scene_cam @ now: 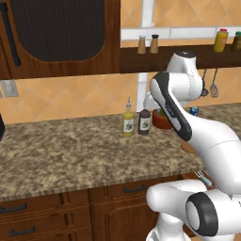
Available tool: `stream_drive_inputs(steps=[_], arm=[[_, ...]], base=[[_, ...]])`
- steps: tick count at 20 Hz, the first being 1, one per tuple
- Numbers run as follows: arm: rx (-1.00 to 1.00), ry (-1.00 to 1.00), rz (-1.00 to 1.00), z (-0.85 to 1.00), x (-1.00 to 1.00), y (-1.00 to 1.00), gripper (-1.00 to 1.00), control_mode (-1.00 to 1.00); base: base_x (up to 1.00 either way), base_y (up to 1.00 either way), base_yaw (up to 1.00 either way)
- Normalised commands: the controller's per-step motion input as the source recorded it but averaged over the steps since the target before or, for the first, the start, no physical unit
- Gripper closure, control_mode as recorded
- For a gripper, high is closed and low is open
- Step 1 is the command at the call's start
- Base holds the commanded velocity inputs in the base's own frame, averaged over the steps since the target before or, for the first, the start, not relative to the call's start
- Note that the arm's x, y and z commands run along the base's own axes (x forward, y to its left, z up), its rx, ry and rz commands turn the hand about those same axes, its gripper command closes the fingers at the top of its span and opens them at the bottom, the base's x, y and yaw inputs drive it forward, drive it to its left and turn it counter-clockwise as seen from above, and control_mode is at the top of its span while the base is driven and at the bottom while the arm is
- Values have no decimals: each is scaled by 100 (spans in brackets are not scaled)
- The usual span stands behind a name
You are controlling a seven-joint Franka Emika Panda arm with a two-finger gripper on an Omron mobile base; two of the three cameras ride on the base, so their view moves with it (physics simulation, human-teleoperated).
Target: Place the appropriate cutting tool for cutting the broccoli skin on the cutting board.
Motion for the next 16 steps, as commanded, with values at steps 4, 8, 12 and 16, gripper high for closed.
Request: stream_drive_inputs(steps=[4,8,12,16], arm=[[6,-7,-1,0,-16,-19,-100,-100],[11,-2,-9,-26,-28,-76,-100,-100],[1,0,-11,-67,-9,-68,-100,-100],[0,7,-3,-55,-20,-69,-100,-100]], base=[[0,0,0],[0,0,0],[0,0,0],[0,0,0]])
